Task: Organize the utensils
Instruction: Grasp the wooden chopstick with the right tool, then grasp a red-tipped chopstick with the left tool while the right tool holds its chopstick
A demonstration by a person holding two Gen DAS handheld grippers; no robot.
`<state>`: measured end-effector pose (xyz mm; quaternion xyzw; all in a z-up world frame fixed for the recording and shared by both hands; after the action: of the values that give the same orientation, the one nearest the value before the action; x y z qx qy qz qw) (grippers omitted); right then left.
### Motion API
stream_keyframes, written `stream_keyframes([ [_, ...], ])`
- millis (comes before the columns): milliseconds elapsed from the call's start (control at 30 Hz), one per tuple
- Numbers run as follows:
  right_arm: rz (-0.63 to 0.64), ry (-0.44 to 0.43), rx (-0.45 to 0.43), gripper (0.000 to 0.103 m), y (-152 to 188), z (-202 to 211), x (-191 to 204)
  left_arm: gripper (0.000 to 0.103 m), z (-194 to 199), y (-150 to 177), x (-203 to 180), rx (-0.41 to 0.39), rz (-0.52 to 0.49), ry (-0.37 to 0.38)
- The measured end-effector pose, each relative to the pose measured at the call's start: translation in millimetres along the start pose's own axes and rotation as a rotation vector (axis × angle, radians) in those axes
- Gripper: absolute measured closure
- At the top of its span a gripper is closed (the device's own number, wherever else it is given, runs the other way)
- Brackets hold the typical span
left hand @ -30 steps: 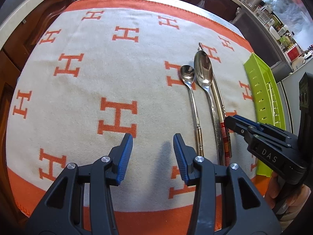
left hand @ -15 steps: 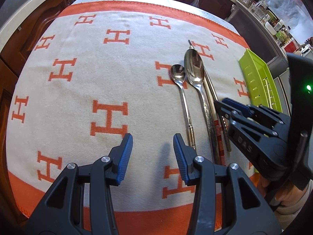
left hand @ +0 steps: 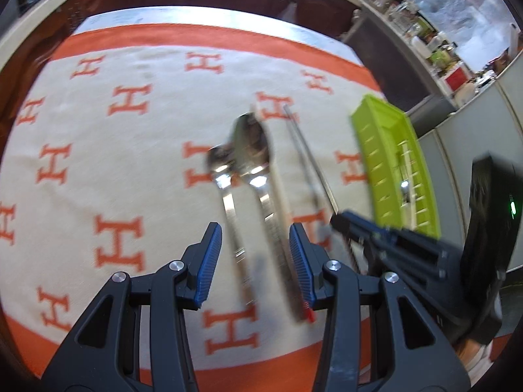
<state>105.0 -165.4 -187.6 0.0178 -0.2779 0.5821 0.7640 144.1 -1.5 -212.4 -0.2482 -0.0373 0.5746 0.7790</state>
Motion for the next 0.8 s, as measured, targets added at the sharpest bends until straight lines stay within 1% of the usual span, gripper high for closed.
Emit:
stream_keyframes([
  [67, -0.026, -0.018, -0.012, 0.097, -3.7, 8.4, -5.6, 0.063, -9.7, -9.3, -4.2, 0.019, 0.015, 0.031],
  [133, -0.047, -0.031, -0.033, 0.097, -7.3, 19.0, -11.6, 0.063, -21.2, -16.4, -5.2, 0.052, 0.038, 0.037],
  [233, -0.071, -0.050, -0.053, 0.097, -10.7, 31.1, -19.5, 0.063, -36.4, -23.6, -5.1, 0.098, 0.053, 0.000],
  [333, -0.091, -0.066, -0.067, 0.097, -11.9, 42.7, -28.7, 0.063, -47.3, -25.7, -7.6, 0.131, 0.057, -0.021],
  [500, -0.116, -0.080, -0.079, 0.097, -12.6, 51.4, -38.5, 0.063, -56.7, -25.4, -9.1, 0.164, 0.061, -0.035],
  [600, -0.126, -0.087, -0.084, 0.097, -12.6, 55.8, -43.5, 0.063, -54.7, -26.9, -8.6, 0.164, 0.060, -0.049],
  [767, -0.140, -0.093, -0.085, 0.097, -11.5, 56.7, -46.3, 0.064, -44.5, -37.9, -15.2, 0.130, 0.051, -0.046],
  [800, -0.142, -0.094, -0.088, 0.097, -11.8, 57.6, -46.9, 0.067, -44.9, -39.6, -16.6, 0.129, 0.047, -0.049],
])
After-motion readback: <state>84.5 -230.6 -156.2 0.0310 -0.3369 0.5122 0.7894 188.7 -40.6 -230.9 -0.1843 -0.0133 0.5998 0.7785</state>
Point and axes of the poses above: each gripper's, at about its wrist camera, not at the fingertips, and z roughly against the way its jaws point, x to its left, y to its underside, the point moved 6 cm from there along -z, roughly the way its jaws point, and after that the axes turned 15 degrees about -z, right-handed, at the moved point
